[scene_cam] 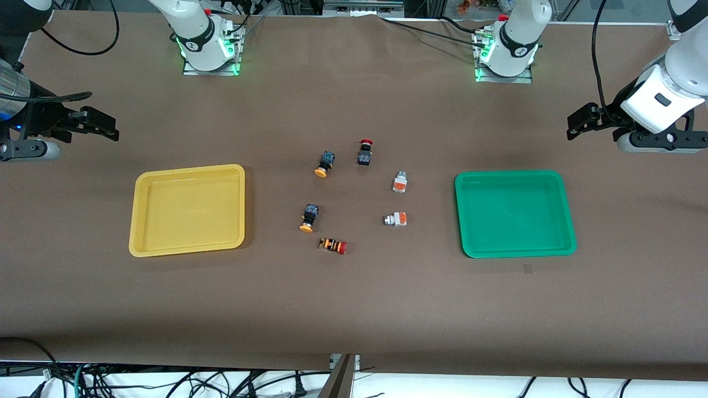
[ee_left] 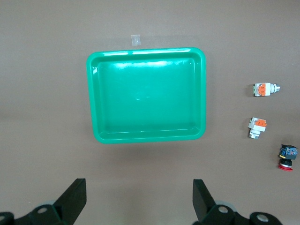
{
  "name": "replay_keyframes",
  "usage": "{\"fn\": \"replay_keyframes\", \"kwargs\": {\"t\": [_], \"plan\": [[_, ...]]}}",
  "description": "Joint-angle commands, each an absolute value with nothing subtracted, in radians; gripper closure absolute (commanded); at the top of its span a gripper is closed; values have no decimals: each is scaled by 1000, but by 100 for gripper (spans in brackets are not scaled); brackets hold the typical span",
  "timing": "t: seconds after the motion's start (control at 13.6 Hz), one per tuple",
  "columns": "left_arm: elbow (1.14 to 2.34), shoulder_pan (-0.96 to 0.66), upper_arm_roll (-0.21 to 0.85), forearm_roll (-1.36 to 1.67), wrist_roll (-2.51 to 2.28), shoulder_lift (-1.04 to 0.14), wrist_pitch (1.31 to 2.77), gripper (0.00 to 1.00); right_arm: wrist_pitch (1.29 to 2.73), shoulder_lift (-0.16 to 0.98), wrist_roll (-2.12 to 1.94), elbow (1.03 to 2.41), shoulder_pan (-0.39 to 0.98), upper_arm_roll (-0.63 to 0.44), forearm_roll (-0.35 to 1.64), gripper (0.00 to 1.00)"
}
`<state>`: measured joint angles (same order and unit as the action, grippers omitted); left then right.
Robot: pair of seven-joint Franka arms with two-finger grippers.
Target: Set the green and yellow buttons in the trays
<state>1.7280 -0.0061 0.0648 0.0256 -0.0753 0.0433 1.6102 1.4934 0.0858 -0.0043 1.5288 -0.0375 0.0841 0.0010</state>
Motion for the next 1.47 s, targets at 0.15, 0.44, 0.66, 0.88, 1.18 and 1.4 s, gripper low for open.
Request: {"fn": "replay_keyframes", "kwargs": {"t": [0.15,0.44,0.66,0.88,1.18,1.4], "plan": [[1740,-2,63,34,-66,60,1612,0,1476,100,-17,1499,-34,77,17,0],[1740,-2,64,34,-67,61,1611,0,1477,100,-17,1499,-34,77,17,0],[1735,-2,64,34,-66,60,1611,0,1480,98,-17,1499,-34,77,17,0],[1732,-3,64,41,-72,51,1605,0,1480,100,-17,1499,-34,77,17,0],[1724,-18,71,43,-81,35,1609,0,1483,100,1,1499,-29,80,21,0],[1707,-21,115,35,-145,20,1611,0,1486,100,11,1499,9,106,25,0]]}}
